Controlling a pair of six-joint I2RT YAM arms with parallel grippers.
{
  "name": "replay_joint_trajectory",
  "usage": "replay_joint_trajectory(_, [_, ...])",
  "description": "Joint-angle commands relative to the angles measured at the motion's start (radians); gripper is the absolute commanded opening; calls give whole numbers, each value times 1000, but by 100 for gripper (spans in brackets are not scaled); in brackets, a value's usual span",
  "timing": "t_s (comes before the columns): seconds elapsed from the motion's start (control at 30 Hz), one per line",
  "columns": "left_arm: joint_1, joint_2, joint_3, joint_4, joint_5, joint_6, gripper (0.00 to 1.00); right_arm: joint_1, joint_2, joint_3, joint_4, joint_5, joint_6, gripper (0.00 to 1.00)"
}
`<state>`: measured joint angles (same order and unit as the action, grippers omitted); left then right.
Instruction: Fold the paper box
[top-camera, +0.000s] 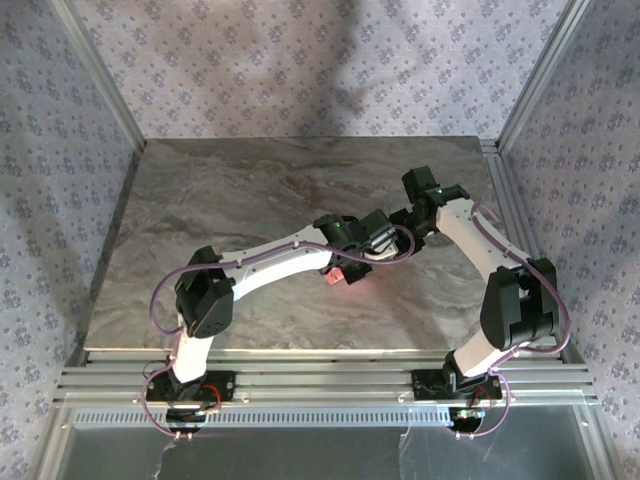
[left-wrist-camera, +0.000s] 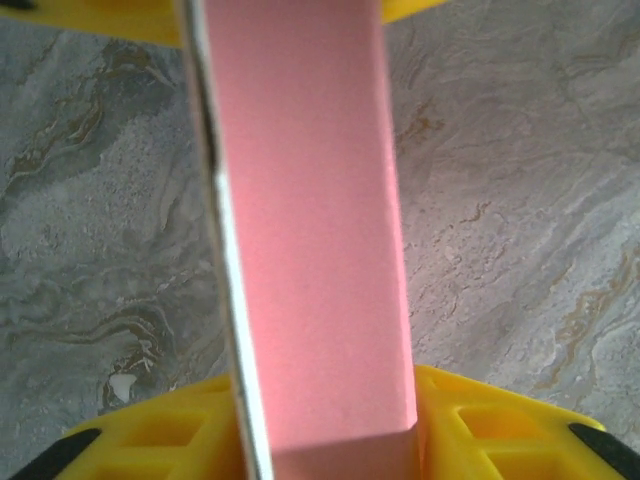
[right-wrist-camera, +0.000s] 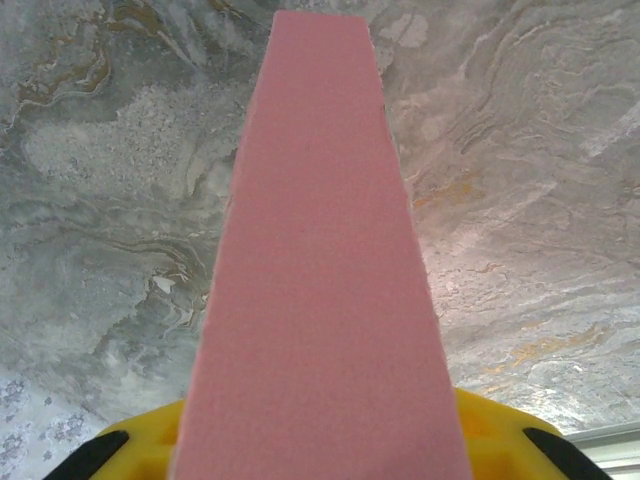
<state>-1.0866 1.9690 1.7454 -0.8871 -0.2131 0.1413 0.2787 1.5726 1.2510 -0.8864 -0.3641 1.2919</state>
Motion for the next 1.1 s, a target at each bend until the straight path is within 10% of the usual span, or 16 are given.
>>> replay_joint_trajectory(0.0, [-4, -17, -11, -5, -27, 23, 35, -14, -29, -13, -13, -25, -8, 37])
replay_joint_trajectory(0.33, [35, -136, -134, -22, 116, 68, 28, -81, -206, 18, 39, 53, -367, 72])
replay_joint_trajectory(0.67, [110, -265, -272, -74, 265, 198, 26, -57, -462, -189, 178, 53, -1003, 31])
replay_joint_trajectory(1.07, [165, -274, -326, -62, 319, 282, 25, 145, -369, -219, 151, 3, -1415, 34])
